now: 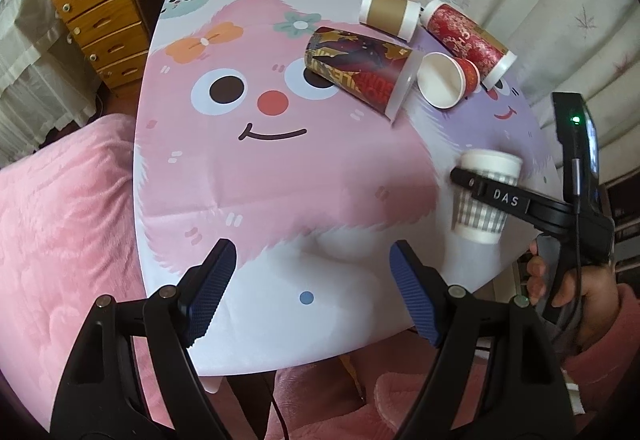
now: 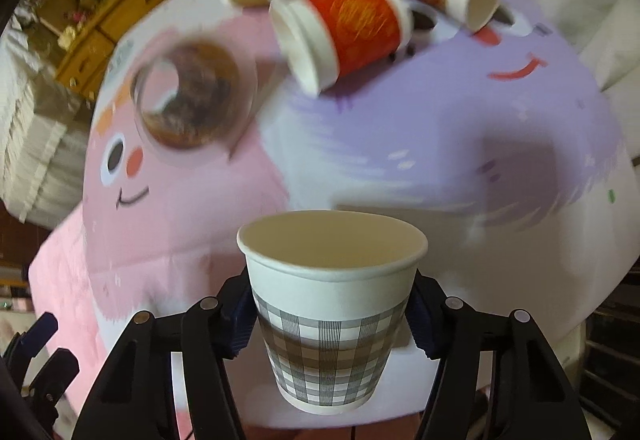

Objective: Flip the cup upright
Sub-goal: 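Lower the checkered cup upright onto the table and open the right gripper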

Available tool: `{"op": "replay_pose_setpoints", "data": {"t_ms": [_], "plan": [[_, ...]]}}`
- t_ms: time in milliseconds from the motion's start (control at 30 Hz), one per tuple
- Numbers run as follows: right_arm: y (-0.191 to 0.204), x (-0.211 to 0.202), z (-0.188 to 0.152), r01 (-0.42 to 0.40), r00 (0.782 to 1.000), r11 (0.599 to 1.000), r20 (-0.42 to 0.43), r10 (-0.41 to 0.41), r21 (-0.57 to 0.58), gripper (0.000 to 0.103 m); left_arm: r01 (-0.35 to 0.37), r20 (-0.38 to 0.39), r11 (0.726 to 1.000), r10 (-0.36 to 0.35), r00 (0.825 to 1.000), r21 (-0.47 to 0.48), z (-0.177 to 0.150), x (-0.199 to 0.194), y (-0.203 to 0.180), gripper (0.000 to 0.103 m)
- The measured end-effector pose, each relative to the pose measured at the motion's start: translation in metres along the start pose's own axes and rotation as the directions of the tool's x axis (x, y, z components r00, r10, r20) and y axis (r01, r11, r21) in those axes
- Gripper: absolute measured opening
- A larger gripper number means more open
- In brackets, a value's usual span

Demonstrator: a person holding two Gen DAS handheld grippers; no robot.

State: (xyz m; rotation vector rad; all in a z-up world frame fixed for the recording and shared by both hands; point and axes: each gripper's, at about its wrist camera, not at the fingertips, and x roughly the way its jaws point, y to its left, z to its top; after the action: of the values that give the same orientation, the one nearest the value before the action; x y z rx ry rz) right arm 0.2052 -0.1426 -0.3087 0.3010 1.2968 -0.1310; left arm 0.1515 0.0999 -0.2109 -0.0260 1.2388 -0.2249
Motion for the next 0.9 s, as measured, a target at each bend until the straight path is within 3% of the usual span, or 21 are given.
{"op": "replay_pose_setpoints", "data": {"t_ms": [67,133,300,400,467,567,733,767,833,900], "plan": [[-0.001,-0.008,-0.005,0.024,0.995,1.000,0.095,-0.024,-0.007,0.063,-0.005,0.003,1.000,0.005,1.000,0.019,-0.001,-0.001,-0.002,0.077],[-0.003,-0.016,-0.011,0.073,0.977,0.997,0.202,-0.066,-0.030,0.063,-0.008,0.011,0.999,0.008,1.000,0.031,-0.002,-0.002,-0.003,0.077],[-0.002,-0.026,-0.030,0.143,0.885,0.986,0.456,-0.090,-0.082,0.063,-0.011,0.023,0.999,0.010,1.000,0.044,-0.007,-0.005,-0.002,0.077],[0.004,-0.030,-0.041,0.163,0.811,0.983,0.580,-0.082,-0.089,0.063,-0.016,0.028,0.999,0.015,1.000,0.043,-0.009,-0.006,0.000,0.077],[0.011,-0.032,-0.046,0.195,0.760,0.976,0.644,-0.089,-0.095,0.063,-0.019,0.029,0.999,0.018,0.999,0.039,-0.011,-0.006,0.001,0.077],[0.019,-0.032,-0.052,0.221,0.713,0.971,0.695,-0.094,-0.095,0.063,-0.026,0.027,0.999,0.025,0.999,0.032,-0.012,-0.005,0.003,0.077],[0.023,-0.033,-0.066,0.221,0.692,0.971,0.716,-0.089,-0.093,0.064,-0.020,0.035,0.999,0.019,0.999,0.028,-0.013,-0.006,0.004,0.077],[0.022,-0.033,-0.070,0.212,0.697,0.972,0.713,-0.081,-0.097,0.064,-0.018,0.035,0.999,0.017,0.999,0.028,-0.013,-0.006,0.003,0.077],[0.020,-0.029,-0.079,0.193,0.731,0.974,0.680,-0.060,-0.122,0.065,-0.012,0.036,1.000,0.011,0.999,0.029,-0.013,-0.005,0.002,0.077],[0.019,-0.029,-0.089,0.199,0.737,0.969,0.674,-0.050,-0.146,0.066,-0.006,0.037,1.000,0.005,0.999,0.030,-0.013,-0.005,0.000,0.077]]}}
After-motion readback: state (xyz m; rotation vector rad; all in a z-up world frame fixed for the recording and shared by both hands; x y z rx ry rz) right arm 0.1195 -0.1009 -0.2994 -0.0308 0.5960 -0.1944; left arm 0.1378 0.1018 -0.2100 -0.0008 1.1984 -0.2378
